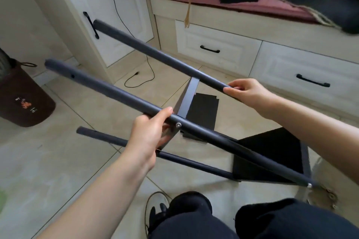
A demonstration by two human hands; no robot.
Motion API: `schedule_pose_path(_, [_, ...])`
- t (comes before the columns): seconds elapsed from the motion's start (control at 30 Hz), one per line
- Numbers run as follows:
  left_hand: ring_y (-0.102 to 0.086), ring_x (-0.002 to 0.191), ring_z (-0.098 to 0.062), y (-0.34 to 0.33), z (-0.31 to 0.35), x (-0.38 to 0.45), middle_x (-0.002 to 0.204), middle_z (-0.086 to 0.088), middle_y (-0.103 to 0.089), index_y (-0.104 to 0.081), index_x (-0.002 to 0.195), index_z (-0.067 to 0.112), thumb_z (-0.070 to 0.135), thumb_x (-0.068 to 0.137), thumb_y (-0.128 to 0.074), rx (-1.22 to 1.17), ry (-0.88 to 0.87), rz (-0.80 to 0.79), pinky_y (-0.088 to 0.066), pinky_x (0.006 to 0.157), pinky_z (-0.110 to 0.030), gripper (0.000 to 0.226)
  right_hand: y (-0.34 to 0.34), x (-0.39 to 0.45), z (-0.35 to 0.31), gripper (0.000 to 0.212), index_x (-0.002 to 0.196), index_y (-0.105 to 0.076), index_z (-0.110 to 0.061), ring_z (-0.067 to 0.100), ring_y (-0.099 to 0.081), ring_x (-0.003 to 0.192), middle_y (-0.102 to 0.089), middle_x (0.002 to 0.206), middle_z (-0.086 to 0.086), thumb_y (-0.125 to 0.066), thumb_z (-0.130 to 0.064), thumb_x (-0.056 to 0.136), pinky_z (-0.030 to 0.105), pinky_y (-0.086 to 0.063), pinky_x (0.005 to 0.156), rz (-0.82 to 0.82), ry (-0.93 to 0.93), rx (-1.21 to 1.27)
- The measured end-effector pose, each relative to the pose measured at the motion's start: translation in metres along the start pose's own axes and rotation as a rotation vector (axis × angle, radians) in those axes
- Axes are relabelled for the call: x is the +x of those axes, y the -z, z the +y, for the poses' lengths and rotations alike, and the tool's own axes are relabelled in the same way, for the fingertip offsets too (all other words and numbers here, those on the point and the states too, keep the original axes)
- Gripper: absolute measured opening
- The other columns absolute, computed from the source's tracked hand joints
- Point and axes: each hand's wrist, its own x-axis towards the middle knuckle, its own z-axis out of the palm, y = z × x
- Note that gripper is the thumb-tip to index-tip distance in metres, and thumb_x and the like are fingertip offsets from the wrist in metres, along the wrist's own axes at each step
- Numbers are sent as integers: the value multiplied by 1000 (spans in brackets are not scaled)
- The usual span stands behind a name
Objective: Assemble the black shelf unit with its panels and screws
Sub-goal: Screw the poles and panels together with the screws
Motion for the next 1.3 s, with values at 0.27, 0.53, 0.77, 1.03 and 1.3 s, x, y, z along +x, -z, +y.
schedule_pose_path(0.27, [-74, 88, -12, -77, 42, -3, 90, 6, -77, -69, 111, 14, 30, 90, -73, 338, -276, -199, -61, 87, -38, 26, 54, -43, 36, 33, 100, -68, -18, 15, -51, 70, -59, 77, 0, -68, -49, 87, 28, -40, 63, 183, -95, 210])
schedule_pose_path(0.53, [-70, 90, -12, -156, 45, -7, 94, 7, -72, -65, 97, 25, 31, 88, -77, 494, -365, -342, -60, 87, -38, 16, 86, -81, 91, 33, 98, -69, -19, 8, -53, 67, -61, 74, -10, -70, -50, 86, 23, -39, 61, 461, -190, 465])
schedule_pose_path(0.77, [-72, 94, -18, -209, 43, -1, 100, -3, -74, -67, 98, 18, 24, 88, -75, 527, -408, -422, -59, 78, -34, 14, 101, -98, 113, 29, 94, -70, -14, 2, -68, 69, -74, 75, -10, -76, -41, 84, 14, -49, 58, 573, -274, 775])
schedule_pose_path(1.03, [-76, 85, -13, -219, 56, 25, 99, 0, -75, -64, 99, 15, 13, 92, -70, 508, -505, -478, -55, 67, -24, 9, 87, -96, 108, 38, 110, -63, -14, 12, -61, 84, -65, 91, 0, -71, -43, 87, 30, -50, 80, 490, -264, 815])
schedule_pose_path(1.3, [-76, 93, -17, -201, 57, 35, 101, -1, -77, -66, 106, 10, 6, 91, -70, 481, -518, -652, -57, 71, -31, 16, 77, -121, 116, 14, 100, -57, -25, 13, -57, 78, -59, 78, -2, -64, -14, 95, 25, -43, 72, 247, -110, 658])
